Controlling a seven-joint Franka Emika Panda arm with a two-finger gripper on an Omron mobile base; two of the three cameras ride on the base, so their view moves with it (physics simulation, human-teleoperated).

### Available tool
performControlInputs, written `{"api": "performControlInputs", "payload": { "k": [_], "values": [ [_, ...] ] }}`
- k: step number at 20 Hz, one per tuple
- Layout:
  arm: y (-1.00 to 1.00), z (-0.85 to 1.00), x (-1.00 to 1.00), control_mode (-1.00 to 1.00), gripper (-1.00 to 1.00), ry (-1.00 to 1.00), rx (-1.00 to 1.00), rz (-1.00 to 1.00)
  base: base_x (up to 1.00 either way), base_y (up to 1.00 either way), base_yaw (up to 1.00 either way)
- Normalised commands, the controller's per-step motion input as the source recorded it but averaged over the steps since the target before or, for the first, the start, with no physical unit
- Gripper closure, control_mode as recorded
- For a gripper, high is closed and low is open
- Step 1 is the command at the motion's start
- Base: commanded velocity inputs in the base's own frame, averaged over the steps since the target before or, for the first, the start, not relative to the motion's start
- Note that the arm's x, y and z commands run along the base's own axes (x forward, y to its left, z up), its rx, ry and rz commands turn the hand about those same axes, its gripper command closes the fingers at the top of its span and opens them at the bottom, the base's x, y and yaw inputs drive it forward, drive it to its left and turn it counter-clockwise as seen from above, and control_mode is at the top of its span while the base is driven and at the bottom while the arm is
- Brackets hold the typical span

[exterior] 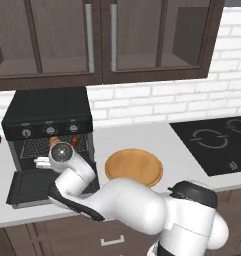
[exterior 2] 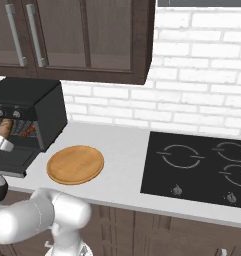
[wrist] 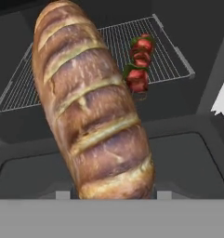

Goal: Pick up the kebab skewer and baguette bread, and place them inside the toaster oven. Close the toaster oven door and start by setting the timer.

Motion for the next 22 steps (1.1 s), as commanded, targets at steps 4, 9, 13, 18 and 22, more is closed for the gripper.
{"api": "performControlInputs", "payload": {
  "k": [4, 9, 13, 18, 22],
  "values": [
    [0.13, 0.0, 0.41, -1.0, 1.0, 0.0, 0.0, 0.0, 0.0, 0.0, 0.0],
    [0.34, 0.0, 0.35, -1.0, 1.0, -0.03, -0.01, 0.0, 0.0, 0.0, 0.0],
    [0.21, -0.1, 0.26, -1.0, 1.0, -0.11, -0.01, 0.0, 0.0, 0.0, 0.0],
    [0.06, -0.13, 0.07, -1.0, 1.0, -0.17, 0.0, 0.0, 0.0, 0.0, 0.0],
    [0.0, 0.08, 0.11, -1.0, 1.0, 0.0, 0.0, 0.0, 0.0, 0.0, 0.0]
  ]
}}
